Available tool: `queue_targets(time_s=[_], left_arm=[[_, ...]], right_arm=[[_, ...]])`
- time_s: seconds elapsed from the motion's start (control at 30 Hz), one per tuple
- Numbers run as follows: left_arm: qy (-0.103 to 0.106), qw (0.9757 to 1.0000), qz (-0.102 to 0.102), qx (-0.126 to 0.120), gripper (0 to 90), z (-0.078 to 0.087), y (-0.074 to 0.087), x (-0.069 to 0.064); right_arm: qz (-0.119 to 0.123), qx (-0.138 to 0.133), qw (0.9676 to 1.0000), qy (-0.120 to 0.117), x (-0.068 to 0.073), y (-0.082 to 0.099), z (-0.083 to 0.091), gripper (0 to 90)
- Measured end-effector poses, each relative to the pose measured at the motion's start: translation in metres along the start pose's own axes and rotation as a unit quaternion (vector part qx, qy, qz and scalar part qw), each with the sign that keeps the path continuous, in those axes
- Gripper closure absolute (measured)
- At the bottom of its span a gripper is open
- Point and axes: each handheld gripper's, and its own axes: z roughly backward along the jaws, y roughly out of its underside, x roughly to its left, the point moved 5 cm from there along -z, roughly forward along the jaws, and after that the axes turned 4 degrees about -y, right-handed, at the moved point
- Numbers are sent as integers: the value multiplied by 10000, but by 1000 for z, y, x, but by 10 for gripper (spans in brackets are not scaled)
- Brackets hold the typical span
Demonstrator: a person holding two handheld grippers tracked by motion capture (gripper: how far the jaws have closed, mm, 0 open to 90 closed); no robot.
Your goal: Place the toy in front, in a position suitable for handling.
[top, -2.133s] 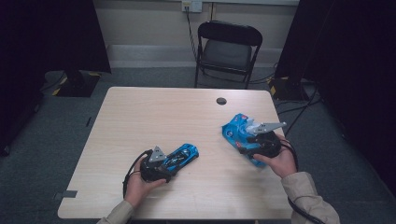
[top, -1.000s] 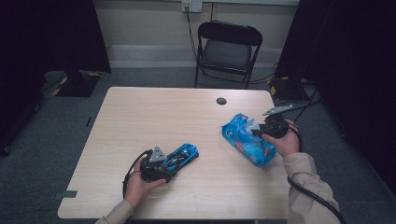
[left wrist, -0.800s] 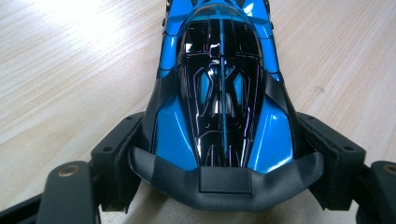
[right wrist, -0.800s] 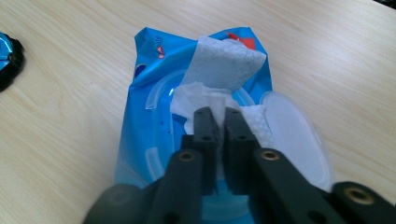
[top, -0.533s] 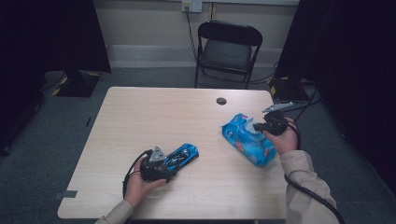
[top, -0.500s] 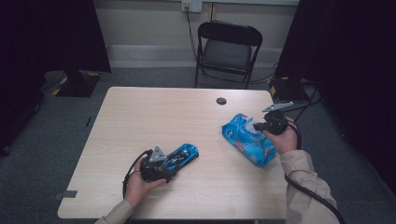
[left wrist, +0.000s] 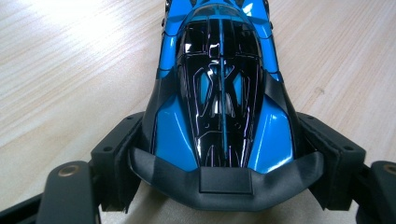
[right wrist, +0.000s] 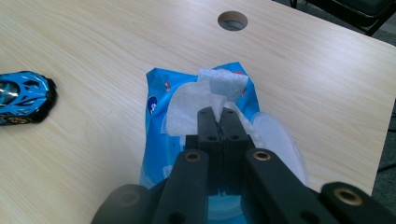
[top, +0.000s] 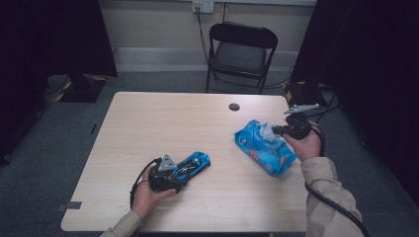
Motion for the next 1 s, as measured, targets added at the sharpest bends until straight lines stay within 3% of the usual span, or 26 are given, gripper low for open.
queue_targets(time_s=[0.3,0.5,1.0], left_arm=[[-6,10000,0,9,236,0,0,0],[-7,10000,28,-17,236,0,0,0],[-44,10000,-3,-22,236,0,0,0]], right_arm=[[-31,-114,9999,8,1,-8,10,898],[-145,-379,9992,35,1,-17,23,898],[128,-509,9985,-128,21,-35,43,897]])
